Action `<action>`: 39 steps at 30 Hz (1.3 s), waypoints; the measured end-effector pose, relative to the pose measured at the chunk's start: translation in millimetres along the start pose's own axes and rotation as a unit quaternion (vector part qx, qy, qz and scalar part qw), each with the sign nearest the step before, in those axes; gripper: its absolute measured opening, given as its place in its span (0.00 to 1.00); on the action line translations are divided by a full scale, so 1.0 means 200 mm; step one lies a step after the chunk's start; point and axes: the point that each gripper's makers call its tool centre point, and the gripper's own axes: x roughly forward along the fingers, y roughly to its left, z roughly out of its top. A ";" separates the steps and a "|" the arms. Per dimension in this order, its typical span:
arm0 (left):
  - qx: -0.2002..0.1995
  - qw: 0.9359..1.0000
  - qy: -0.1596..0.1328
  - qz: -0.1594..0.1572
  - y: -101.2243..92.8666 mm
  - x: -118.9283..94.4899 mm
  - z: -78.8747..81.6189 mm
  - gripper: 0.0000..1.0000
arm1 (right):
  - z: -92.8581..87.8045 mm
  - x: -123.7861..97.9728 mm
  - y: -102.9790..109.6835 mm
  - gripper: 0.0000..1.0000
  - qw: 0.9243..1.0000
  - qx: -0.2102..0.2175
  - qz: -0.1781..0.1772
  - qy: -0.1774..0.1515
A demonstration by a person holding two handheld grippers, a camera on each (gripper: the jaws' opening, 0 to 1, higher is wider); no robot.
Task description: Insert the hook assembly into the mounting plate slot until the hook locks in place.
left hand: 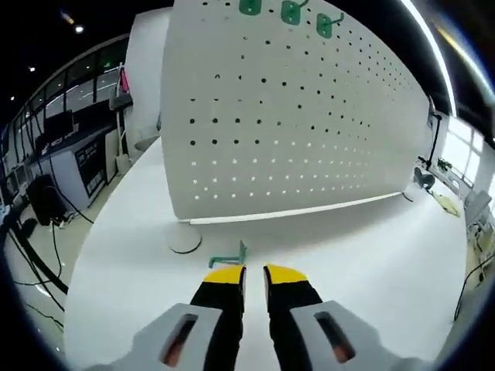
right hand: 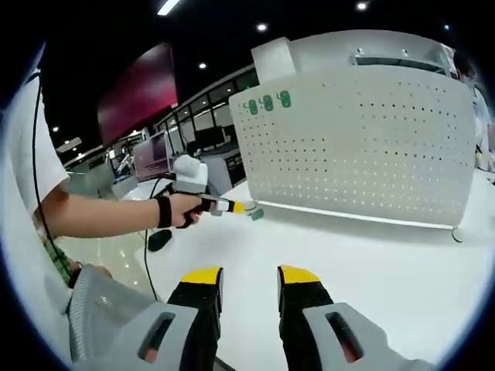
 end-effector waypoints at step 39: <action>-0.037 0.999 0.038 -0.008 0.07 0.24 -0.08 0.02 | -0.06 -0.01 -0.04 0.26 1.000 0.023 -0.011 0.018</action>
